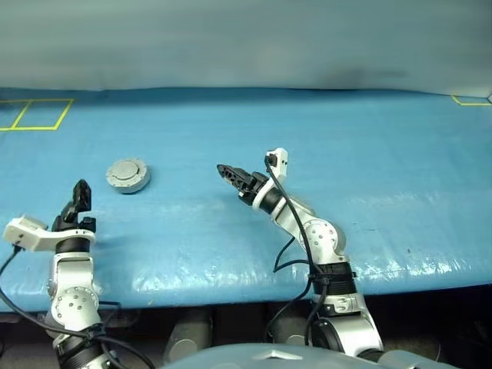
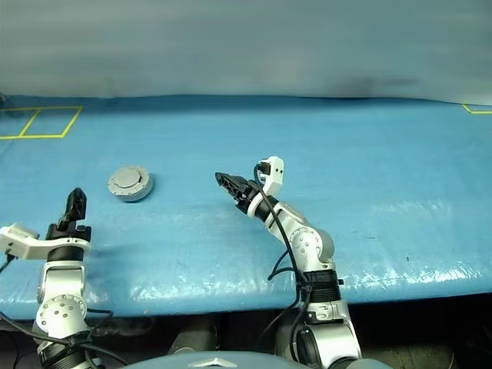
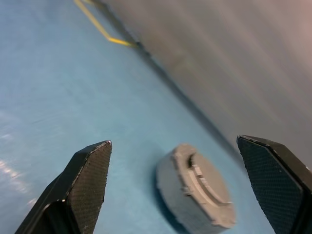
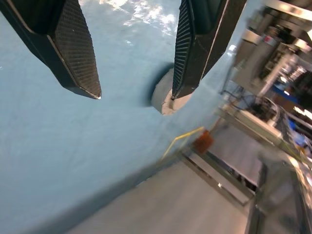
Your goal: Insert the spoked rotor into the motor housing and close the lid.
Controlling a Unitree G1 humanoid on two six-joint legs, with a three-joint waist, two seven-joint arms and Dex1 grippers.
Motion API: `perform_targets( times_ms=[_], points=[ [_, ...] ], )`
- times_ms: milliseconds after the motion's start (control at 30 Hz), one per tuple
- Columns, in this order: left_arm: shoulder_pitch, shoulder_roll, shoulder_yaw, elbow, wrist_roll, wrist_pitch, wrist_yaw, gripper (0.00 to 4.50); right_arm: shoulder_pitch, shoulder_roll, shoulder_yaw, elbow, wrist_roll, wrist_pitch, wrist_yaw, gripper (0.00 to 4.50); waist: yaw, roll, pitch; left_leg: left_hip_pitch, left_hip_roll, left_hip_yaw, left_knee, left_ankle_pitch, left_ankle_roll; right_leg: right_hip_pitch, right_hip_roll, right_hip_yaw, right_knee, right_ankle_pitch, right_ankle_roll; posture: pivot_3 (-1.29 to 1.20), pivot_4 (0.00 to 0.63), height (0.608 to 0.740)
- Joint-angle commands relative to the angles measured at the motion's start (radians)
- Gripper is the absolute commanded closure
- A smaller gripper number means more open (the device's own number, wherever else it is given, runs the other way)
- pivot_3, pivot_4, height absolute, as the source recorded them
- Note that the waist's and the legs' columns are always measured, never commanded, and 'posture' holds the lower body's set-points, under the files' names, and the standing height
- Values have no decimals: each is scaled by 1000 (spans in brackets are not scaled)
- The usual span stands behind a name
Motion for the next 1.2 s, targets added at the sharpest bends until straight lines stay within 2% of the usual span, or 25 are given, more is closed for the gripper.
perform_targets(
  times_ms=[33, 133, 233, 400, 500, 567, 633, 867, 1200],
  points=[
    [15, 104, -258, -100, 228, -21, -164, 26, 27, -75, 61, -31, -197, -270, 73, 2035, 1, 0, 0, 0, 0, 0, 0, 0, 0, 0, 0, 0, 0, 0, 0, 0, 150, 740],
    [18, 184, -414, -77, 386, -55, -241, 26, 39, -174, 88, 18, -332, -416, 102, 2035, -4, 1, 0, 0, 0, 2, -1, 0, 0, -1, 0, 2, 0, 0, 0, 0, 150, 740],
    [16, 238, -518, -7, 483, -66, -316, 26, 58, -283, 120, 51, -414, -437, 159, 2035, -12, 1, 0, 2, 1, 5, -2, 0, 1, -1, 0, 3, 0, 0, 1, 0, 150, 740],
    [-8, 258, -589, 103, 647, -208, -325, 26, 91, -318, 81, 34, -359, -411, 237, 2035, -17, 1, 0, 3, 5, 5, -7, 0, 1, -4, 2, 3, 0, -1, -2, 0, 150, 740],
    [-28, 259, -594, 142, 655, -225, -357, 0, 96, -325, 78, 31, -373, -407, 244, 1182, -13, 0, 0, 3, 5, 5, -7, 0, 1, -3, 3, 3, 0, -1, -2, 0, 150, 740],
    [-46, 244, -578, 146, 606, -197, -382, 0, 96, -322, 78, 32, -386, -415, 236, 459, -7, 0, 0, 3, 4, 5, -6, 0, 1, -2, 2, 3, 0, -1, -2, 0, 150, 740],
    [-56, 237, -570, 146, 588, -188, -397, 0, 98, -322, 85, 31, -397, -415, 237, 46, -2, 0, 0, 2, 4, 5, -5, 0, 1, -2, 2, 3, 0, -1, -2, 0, 150, 740],
    [-88, 214, -560, 163, 610, -223, -371, 0, 87, -300, 95, 56, -457, -420, 191, 46, 1, 0, 0, 2, 4, 5, -5, 0, 1, -2, 2, 3, 0, 0, -1, 0, 150, 740],
    [-93, 196, -560, 156, 632, -233, -342, 0, 76, -268, 106, 65, -487, -444, 199, 46, 1, 0, 0, 2, 4, 5, -3, 0, 1, -1, 2, 3, 0, 1, 1, 0, 150, 740]
  ],
)
